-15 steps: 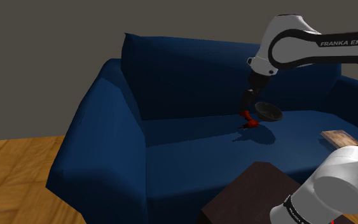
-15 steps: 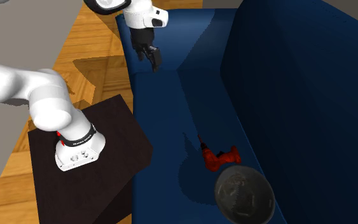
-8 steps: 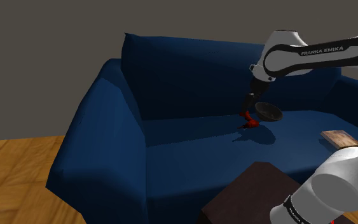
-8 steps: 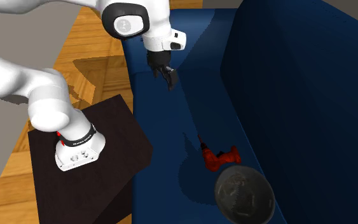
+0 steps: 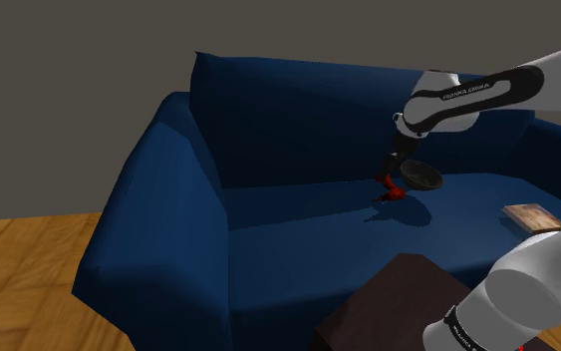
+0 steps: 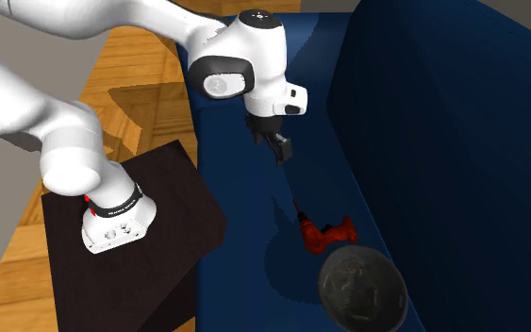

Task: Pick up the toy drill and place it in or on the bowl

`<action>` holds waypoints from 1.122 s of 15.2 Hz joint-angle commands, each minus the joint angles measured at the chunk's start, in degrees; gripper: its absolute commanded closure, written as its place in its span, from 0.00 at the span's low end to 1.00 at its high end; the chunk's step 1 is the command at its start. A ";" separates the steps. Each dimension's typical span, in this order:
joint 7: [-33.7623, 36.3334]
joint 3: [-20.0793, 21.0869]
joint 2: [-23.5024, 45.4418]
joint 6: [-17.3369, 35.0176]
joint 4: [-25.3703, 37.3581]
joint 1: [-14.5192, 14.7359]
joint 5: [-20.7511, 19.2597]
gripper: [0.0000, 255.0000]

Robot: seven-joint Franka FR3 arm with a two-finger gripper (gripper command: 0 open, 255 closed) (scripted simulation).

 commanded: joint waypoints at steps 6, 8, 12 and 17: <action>-9.31 -6.07 13.85 8.39 6.10 -1.31 5.06 0.00; -12.53 -7.29 18.03 10.13 8.42 -1.86 7.75 0.00; -19.32 -8.40 26.59 12.57 13.92 -4.00 14.19 0.00; -26.74 -7.33 37.15 13.75 22.36 -8.87 21.82 0.00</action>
